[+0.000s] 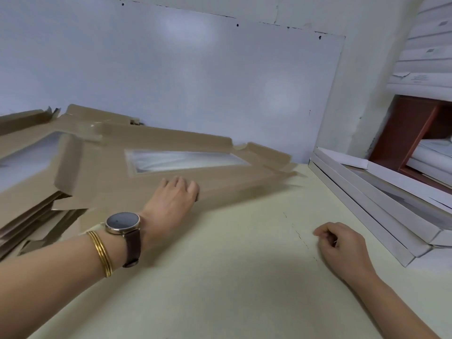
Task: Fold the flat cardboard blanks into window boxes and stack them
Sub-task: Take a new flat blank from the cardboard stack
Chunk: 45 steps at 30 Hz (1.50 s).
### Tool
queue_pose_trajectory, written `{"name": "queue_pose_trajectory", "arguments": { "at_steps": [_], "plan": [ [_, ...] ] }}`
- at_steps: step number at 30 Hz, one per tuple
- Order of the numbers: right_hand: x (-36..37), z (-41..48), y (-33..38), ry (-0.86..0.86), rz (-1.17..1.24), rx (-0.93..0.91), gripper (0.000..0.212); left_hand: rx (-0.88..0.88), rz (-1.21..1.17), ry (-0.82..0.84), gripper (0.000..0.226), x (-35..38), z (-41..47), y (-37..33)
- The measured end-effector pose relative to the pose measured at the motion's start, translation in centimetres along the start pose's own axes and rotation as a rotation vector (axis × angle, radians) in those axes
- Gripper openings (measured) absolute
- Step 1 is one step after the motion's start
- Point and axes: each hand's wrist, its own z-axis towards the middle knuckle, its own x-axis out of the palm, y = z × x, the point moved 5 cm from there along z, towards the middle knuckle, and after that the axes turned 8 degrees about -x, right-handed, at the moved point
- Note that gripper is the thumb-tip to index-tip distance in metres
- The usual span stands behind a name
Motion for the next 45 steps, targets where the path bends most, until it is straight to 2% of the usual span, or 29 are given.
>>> {"name": "queue_pose_trajectory", "arguments": {
  "at_steps": [3, 6, 8, 12, 15, 22, 26, 29, 32, 40, 43, 45],
  "plan": [
    [-0.6, -0.2, 0.5, -0.107, 0.024, -0.007, 0.03, 0.11, -0.013, -0.001, 0.034, 0.1, -0.3, -2.5],
    [-1.2, -0.7, 1.2, -0.192, 0.002, -0.044, 0.032, 0.155, -0.026, 0.028, 0.029, 0.3, -0.7, -4.7],
    [-1.1, -0.9, 1.8, -0.189, -0.042, -0.093, 0.036, 0.178, -0.045, 0.04, 0.027, 0.4, -1.0, -5.8],
    [-0.9, -0.8, 3.5, -0.162, -0.154, -0.304, 0.053, 0.219, -0.101, 0.023, 0.028, 0.4, -1.8, -7.1],
    [-0.8, -0.6, 3.8, -0.114, -0.207, -0.332, 0.061, 0.257, -0.156, -0.019, 0.031, 0.6, -2.5, -7.3],
    [0.5, -0.4, 3.3, 0.139, -0.316, -0.345, 0.058, 0.367, -0.283, -0.036, 0.036, 1.8, -3.9, -6.6],
    [0.8, -0.3, 2.9, 0.362, -0.387, -0.261, 0.03, 0.367, -0.344, 0.088, 0.044, 2.6, -4.4, -5.9],
    [1.1, -0.2, 3.0, 0.505, -0.417, -0.269, 0.012, 0.368, -0.359, 0.135, 0.043, 2.8, -4.7, -5.8],
    [0.9, 0.3, 2.9, 0.573, -0.413, -0.255, 0.015, 0.349, -0.379, 0.174, 0.039, 2.2, -4.4, -5.6],
    [0.4, 2.2, 3.0, 0.692, -0.417, -0.275, 0.035, 0.202, -0.349, 0.438, 0.035, 0.9, -2.5, -3.0],
    [0.2, 2.9, 3.3, 0.742, -0.404, -0.274, 0.021, 0.189, -0.339, 0.5, 0.026, 0.8, -1.7, -1.7],
    [-0.1, 3.4, 3.7, 0.756, -0.412, -0.265, 0.024, 0.203, -0.33, 0.504, 0.016, 0.8, -1.1, -1.1]
  ]
}}
